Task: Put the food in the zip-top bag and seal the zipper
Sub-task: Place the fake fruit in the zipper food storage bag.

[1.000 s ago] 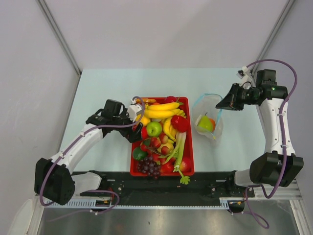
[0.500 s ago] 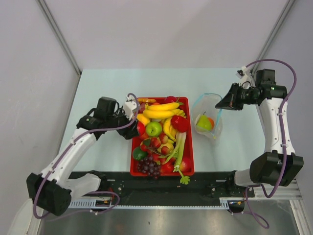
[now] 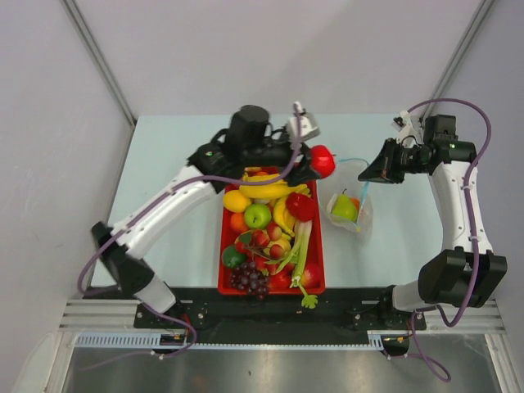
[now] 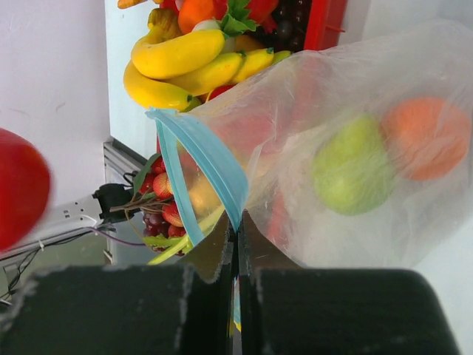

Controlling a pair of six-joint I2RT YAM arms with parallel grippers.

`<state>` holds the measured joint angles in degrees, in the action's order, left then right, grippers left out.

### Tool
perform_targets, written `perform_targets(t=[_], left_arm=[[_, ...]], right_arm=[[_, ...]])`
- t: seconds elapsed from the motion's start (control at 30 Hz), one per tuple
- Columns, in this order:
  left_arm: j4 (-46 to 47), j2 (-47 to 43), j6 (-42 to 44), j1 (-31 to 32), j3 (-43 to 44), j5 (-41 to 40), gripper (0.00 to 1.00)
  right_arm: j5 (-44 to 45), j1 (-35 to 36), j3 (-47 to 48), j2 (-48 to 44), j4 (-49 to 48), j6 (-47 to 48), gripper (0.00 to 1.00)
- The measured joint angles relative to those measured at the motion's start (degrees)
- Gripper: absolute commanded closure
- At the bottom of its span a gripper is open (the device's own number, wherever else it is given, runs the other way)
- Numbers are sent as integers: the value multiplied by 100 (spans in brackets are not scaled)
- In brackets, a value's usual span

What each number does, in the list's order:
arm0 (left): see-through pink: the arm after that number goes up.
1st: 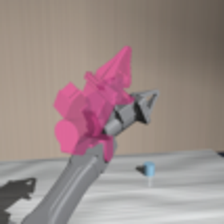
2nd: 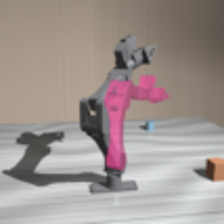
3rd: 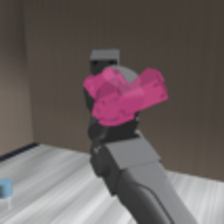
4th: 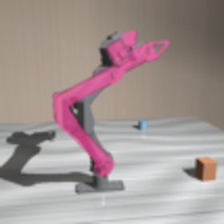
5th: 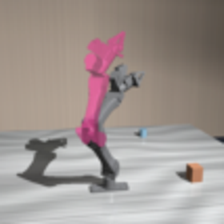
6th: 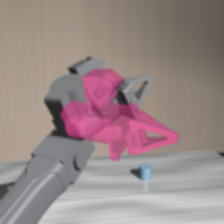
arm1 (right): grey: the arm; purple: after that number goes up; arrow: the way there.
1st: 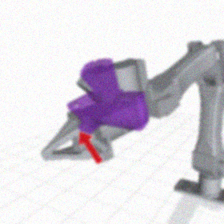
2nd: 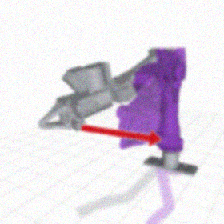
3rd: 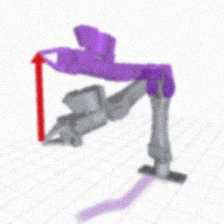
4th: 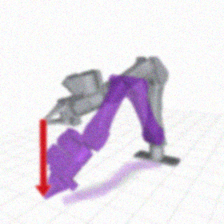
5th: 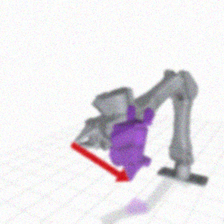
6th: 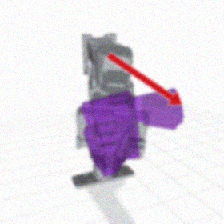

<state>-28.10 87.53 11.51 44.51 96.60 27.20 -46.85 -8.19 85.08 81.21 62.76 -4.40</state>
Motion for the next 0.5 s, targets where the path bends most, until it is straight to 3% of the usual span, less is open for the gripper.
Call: perform_targets(t=[0.13, 0.23, 0.27, 0.37, 0.5], left_arm=[[144, 1049, 7, 608, 684, -68, 45], [116, 1539, 15, 885, 802, -166, 26], [94, 1659, 24, 946, 811, -190, 15], [4, 1899, 66, 1016, 811, -295, 1], [-186, 1947, 166, 918, 894, -326, 0]], right_arm=[[0, 20, -13, 0, -76, -13, 100], [0, 20, -22, 0, -96, -13, 100], [0, 17, -22, 0, -96, -13, 100], [-7, -20, -24, 0, -92, -9, 100], [-13, -125, -55, 0, -83, 2, 100]])
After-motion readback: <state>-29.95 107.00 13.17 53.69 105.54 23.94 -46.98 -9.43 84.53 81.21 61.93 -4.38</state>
